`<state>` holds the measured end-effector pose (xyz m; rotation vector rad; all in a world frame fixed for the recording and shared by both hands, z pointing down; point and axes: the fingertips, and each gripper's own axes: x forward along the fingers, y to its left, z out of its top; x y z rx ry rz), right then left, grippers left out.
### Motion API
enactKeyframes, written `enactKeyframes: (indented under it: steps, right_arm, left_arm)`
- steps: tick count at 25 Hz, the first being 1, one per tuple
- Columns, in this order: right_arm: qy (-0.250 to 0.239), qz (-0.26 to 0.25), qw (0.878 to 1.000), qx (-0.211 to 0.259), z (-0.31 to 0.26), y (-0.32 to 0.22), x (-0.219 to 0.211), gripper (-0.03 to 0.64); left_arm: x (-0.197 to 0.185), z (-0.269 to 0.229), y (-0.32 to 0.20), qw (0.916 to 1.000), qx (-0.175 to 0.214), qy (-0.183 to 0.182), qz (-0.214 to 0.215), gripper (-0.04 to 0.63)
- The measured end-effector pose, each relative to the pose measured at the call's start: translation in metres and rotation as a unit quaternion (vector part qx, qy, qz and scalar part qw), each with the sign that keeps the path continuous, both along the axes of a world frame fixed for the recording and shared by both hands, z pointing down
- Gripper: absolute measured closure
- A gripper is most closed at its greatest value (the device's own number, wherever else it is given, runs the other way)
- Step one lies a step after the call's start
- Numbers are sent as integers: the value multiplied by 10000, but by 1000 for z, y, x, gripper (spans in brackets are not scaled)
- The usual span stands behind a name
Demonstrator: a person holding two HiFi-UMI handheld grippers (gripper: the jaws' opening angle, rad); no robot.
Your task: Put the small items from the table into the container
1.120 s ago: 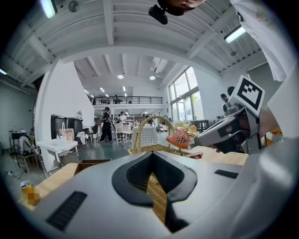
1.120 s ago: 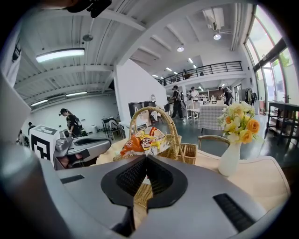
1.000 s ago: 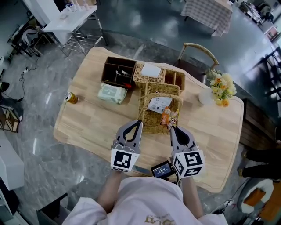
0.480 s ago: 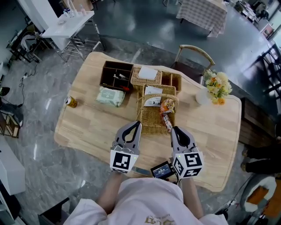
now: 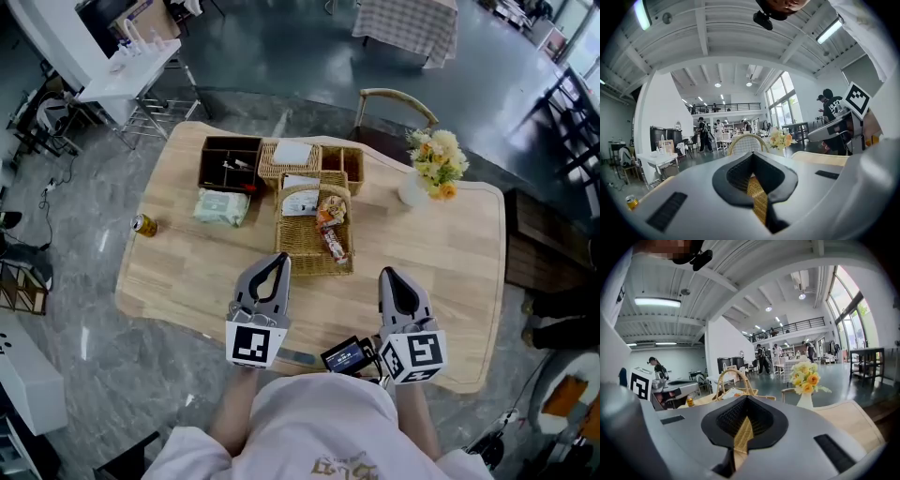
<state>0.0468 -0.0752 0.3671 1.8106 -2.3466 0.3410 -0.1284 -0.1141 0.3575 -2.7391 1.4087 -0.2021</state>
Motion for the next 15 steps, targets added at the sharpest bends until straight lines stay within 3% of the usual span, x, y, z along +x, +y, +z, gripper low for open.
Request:
enactKeyframes:
  steps: [7, 15]
  right_arm:
    - [284, 208, 9985, 420, -30, 25, 37, 598]
    - [381, 102, 9983, 417, -32, 34, 54, 598]
  left_arm:
    - [24, -37, 20, 9987, 476, -83, 132, 592]
    - [38, -38, 23, 9986, 475, -220, 21, 592]
